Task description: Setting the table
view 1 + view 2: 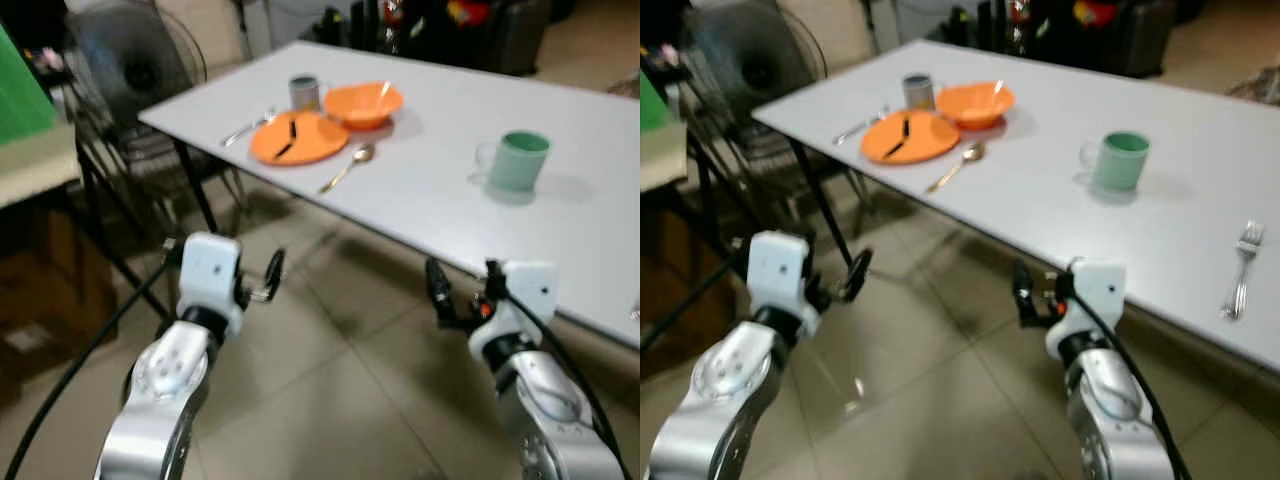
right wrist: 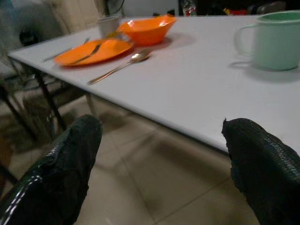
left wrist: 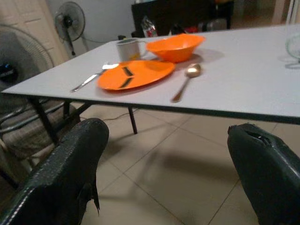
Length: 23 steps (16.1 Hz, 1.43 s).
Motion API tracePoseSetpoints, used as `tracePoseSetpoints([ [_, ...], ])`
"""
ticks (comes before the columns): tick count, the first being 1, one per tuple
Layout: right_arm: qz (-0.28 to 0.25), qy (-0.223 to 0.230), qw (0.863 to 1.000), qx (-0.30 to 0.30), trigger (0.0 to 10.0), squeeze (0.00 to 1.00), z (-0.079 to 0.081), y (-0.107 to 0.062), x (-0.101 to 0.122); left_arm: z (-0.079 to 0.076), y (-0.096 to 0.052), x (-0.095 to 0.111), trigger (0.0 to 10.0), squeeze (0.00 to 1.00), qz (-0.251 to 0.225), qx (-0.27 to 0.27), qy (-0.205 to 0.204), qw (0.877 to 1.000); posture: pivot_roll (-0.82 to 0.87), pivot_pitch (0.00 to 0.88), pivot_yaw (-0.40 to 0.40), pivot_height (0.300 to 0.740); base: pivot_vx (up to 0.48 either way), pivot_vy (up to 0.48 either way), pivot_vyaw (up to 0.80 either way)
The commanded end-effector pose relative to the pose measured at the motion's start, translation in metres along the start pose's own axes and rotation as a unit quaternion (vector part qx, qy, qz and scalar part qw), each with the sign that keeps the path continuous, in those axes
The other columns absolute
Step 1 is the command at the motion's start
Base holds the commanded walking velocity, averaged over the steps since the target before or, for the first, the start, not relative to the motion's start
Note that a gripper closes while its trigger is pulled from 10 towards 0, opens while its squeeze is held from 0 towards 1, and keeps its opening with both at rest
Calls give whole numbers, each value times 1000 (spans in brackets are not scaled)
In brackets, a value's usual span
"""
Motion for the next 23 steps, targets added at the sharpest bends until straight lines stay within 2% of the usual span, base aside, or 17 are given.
tracePoseSetpoints([
  [1,3,15,999,28,10000,827,12,2,0,8,-4,-8,10000,0,18,12,3,1000,-89,71,73,740,0,405,0],
  [2,6,18,999,36,10000,753,15,3,-1,9,-6,-8,10000,0,19,14,4,1000,-83,70,68,740,0,405,0],
  [4,16,25,998,49,10000,706,19,4,-5,11,-10,-9,10000,0,22,21,3,1000,-76,69,62,740,0,405,0],
  [5,17,25,998,52,10000,702,20,4,-5,11,-11,-9,10000,0,25,25,-10,999,-76,69,62,740,0,0,0],
  [8,36,15,995,94,10000,706,30,4,-11,18,-11,-6,10000,0,24,41,8,999,-56,68,55,740,0,0,0],
  [10,48,13,991,122,10000,718,38,4,-15,21,-13,-3,10000,0,14,43,8,999,-44,62,46,740,0,0,800],
  [23,42,6,988,148,10000,714,47,16,-16,32,-16,-2,10000,0,20,56,21,998,10,52,32,740,294,0,800],
])
Point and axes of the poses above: a point about 5 cm out from each wrist's last joint towards the gripper, its own y axis pointing out of the wrist towards the gripper, its own x axis along the axis of the wrist's last joint, z = x × y, the point moved 3 cm from there along y, pointing out of the wrist towards the gripper, and after that the axes turned 10 degrees about y, right-handed, at the moved point
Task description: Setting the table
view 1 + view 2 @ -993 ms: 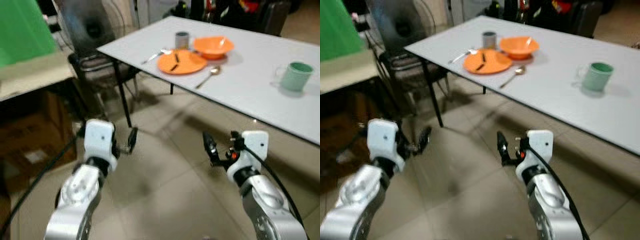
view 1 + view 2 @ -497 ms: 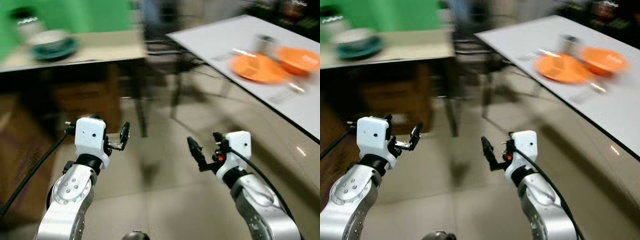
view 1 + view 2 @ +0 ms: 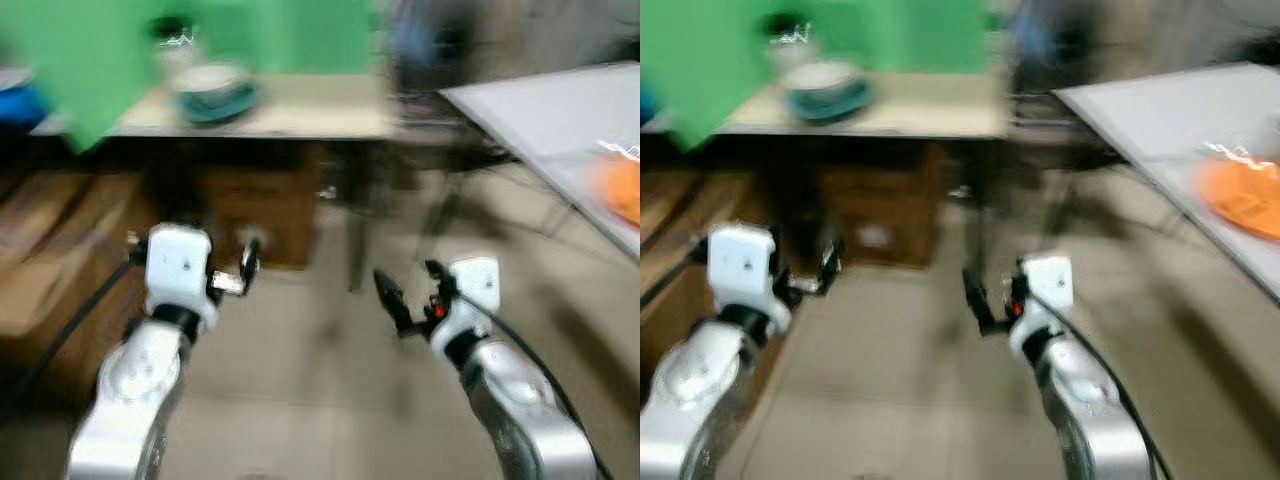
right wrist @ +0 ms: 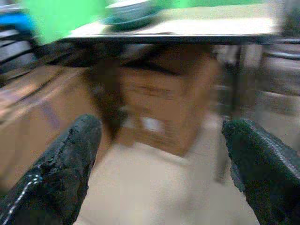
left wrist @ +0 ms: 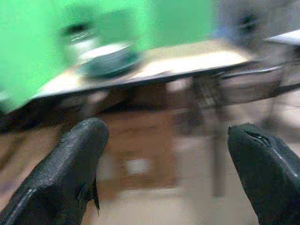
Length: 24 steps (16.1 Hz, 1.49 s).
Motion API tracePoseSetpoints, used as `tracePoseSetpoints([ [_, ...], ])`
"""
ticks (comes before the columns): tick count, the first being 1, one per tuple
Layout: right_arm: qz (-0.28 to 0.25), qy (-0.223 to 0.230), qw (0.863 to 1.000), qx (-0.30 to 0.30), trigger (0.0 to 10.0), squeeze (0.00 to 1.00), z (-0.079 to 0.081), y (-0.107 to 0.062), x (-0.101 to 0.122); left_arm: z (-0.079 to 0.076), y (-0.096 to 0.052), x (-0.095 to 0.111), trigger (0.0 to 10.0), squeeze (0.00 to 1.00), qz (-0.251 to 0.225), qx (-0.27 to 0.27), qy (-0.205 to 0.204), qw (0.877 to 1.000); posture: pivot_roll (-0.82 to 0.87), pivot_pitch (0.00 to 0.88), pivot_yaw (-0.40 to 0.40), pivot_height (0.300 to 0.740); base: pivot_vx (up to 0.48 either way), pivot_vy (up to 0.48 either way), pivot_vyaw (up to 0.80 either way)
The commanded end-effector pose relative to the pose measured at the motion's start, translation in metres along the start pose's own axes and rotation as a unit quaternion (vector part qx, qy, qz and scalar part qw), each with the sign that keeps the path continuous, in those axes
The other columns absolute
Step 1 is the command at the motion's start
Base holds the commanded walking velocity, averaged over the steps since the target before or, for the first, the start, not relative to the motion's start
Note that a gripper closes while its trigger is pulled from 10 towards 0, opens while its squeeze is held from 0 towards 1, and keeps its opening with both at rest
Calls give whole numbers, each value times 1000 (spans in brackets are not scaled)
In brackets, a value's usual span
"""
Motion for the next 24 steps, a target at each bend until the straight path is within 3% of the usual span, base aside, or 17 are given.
tracePoseSetpoints([
  [1,-8,-10,1000,-3,10000,718,0,-2,2,1,1,-2,10000,0,7,3,-1,1000,14,55,29,740,304,0,800],
  [4,-51,-21,998,-41,10000,702,-9,3,17,5,0,-3,10000,0,11,10,1,1000,14,61,27,740,308,0,0],
  [8,-91,0,995,-34,10000,690,-7,4,33,5,0,-2,10000,0,10,12,0,1000,9,68,24,740,306,0,0],
  [17,-83,4,996,-29,10000,596,-7,5,29,2,-1,-1,10000,0,9,6,-7,1000,4,76,24,740,321,0,-123],
  [18,-83,4,996,-27,10000,541,-6,5,29,2,-1,-1,10000,0,8,6,-8,1000,3,76,26,740,334,0,0],
  [20,-78,6,997,-13,10000,290,-3,6,28,2,1,0,10000,0,6,6,-10,1000,2,71,27,740,334,0,0],
  [22,-76,6,997,-18,10000,188,-3,7,27,2,2,1,10000,0,4,6,-12,1000,-3,69,25,740,364,0,0],
  [24,-78,-1,996,-31,10000,192,-7,7,28,0,3,1,10000,0,2,6,-13,1000,-11,69,21,740,369,0,0],
])
Point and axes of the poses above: a point about 5 cm out from each wrist's last joint towards the gripper, its own y axis pointing out of the wrist towards the gripper, its own x axis along the axis of the wrist's last joint, z = x × y, the point moved 3 cm from there along y, pointing out of the wrist towards the gripper, and after that the axes turned 10 degrees about y, right-handed, at the moved point
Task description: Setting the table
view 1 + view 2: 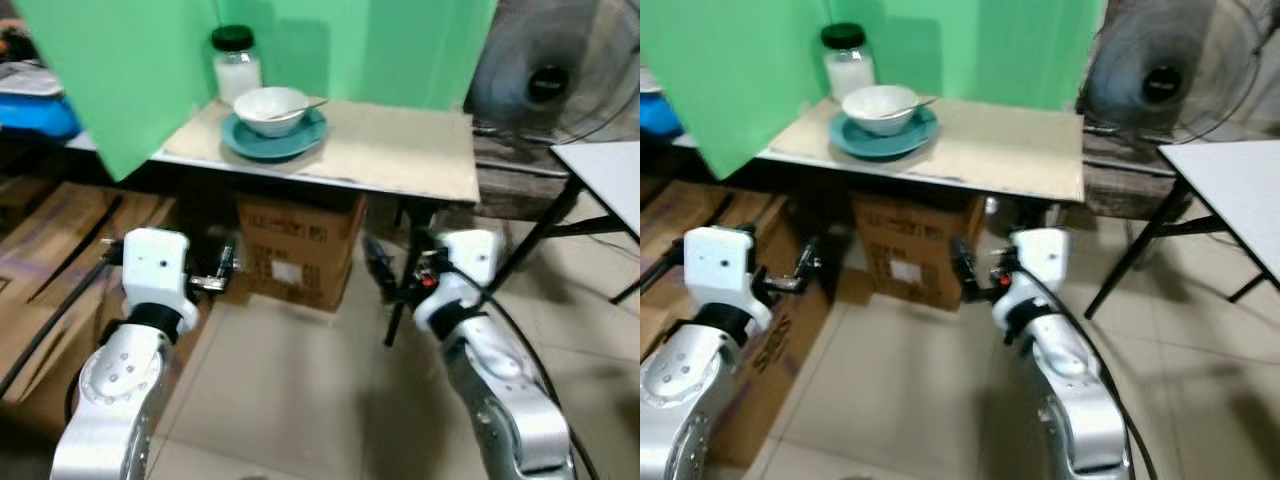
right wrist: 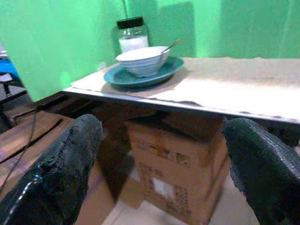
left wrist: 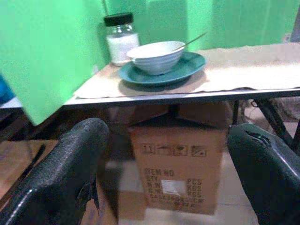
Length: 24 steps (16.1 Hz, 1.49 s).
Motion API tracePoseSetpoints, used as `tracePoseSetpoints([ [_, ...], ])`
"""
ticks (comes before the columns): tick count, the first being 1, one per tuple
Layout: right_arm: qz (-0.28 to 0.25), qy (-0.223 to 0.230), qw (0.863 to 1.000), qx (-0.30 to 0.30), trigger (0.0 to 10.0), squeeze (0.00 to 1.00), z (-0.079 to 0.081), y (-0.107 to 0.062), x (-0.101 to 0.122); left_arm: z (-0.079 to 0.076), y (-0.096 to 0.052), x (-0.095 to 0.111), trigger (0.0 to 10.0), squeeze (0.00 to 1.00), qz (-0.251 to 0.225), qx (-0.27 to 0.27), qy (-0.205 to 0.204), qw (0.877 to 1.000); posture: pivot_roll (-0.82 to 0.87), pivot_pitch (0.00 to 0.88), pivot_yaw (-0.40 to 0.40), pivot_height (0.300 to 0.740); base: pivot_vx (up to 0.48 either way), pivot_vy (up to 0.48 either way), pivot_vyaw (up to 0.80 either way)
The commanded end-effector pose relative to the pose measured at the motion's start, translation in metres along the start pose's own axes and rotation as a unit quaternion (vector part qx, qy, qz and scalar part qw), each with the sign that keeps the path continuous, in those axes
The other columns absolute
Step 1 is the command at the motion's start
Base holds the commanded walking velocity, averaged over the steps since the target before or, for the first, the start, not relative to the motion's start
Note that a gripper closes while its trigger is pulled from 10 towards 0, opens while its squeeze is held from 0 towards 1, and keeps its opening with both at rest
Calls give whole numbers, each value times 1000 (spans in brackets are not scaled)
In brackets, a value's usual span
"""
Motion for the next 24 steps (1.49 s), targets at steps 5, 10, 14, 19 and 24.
tracePoseSetpoints([
  [5,-13,-2,999,-52,10000,114,-19,-4,6,-10,3,2,10000,0,-7,-18,-6,1000,-29,72,38,740,365,0,0],
  [10,-12,0,999,-51,10000,0,-18,-7,5,-13,5,3,10000,0,-10,-24,-5,1000,-27,76,42,740,355,0,0],
  [14,-8,-2,999,-44,10000,0,-15,-5,3,-11,3,3,10000,0,-10,-21,-4,1000,-19,77,33,740,350,0,0],
  [19,-4,-29,999,-18,10000,0,-8,-1,4,-10,3,4,10000,0,-10,-18,-3,1000,-16,78,30,740,346,0,320],
  [24,-31,-8,999,-25,10000,0,-11,0,15,-10,5,7,10000,0,-16,-23,7,1000,-18,73,35,740,338,0,0],
])
Point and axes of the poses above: a point about 5 cm out from each wrist's last joint towards the gripper, its own y axis pointing out of the wrist towards the gripper, its own x axis along the axis of the wrist's last joint, z = x × y, the point moved 3 cm from there along y, pointing out of the wrist towards the gripper, and after that the axes turned 10 degrees about y, right-handed, at the moved point
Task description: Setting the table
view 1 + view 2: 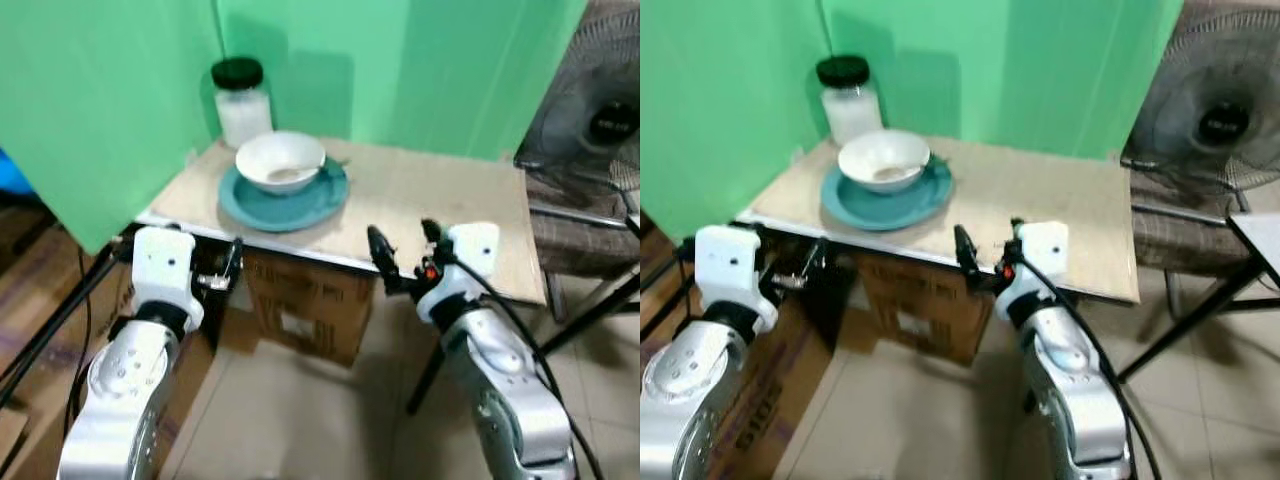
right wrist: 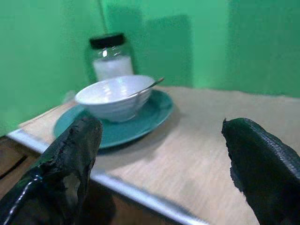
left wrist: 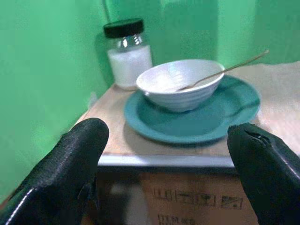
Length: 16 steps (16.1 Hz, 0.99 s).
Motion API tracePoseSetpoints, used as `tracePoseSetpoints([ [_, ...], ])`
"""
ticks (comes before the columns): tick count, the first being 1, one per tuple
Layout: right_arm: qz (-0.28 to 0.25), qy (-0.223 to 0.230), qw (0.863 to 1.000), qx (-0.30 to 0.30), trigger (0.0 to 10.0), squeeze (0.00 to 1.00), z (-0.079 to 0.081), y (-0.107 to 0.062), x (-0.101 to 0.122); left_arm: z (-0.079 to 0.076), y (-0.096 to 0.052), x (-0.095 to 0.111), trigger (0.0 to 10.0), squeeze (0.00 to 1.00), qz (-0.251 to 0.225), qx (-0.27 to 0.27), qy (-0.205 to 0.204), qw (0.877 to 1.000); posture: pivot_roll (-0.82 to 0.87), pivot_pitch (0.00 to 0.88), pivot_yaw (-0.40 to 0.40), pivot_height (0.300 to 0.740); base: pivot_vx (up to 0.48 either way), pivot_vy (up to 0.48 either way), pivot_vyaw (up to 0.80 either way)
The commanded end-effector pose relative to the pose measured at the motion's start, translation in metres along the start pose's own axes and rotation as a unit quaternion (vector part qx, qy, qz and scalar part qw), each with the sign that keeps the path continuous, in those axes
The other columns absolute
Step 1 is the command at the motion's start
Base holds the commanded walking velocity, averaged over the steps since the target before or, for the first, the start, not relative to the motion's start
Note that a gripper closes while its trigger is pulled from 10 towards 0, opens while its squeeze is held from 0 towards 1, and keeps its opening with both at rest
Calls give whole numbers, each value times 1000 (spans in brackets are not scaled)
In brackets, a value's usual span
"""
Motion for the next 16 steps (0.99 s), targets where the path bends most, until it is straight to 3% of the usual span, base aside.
tracePoseSetpoints([
  [1,-12,-2,1000,-6,10000,0,-5,-2,6,-5,1,4,10000,0,-8,-10,-1,1000,-18,72,35,740,334,0,0],
  [6,-18,-30,999,25,10000,0,6,1,11,-4,1,6,10000,0,-11,-10,4,1000,-12,73,35,740,329,0,250],
  [10,-78,28,997,-3,10000,0,-1,5,38,-3,3,14,10000,0,-24,-13,12,1000,-10,70,32,740,331,0,0],
  [13,-77,3,996,35,10000,0,6,11,48,-4,5,14,10000,0,-26,-19,15,999,-16,64,34,740,329,0,0],
  [16,-76,4,997,34,10000,0,4,14,52,-5,7,15,10000,0,-29,-25,16,999,-19,55,33,740,330,0,0],
])
Point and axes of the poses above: a point about 5 cm out from each wrist's last joint towards the gripper, its own y axis pointing out of the wrist towards the gripper, its own x axis along the axis of the wrist's last joint, z = x × y, the point moved 3 cm from there along y, pointing out of the wrist towards the gripper, and after that the axes turned 10 degrees about y, right-handed, at the moved point
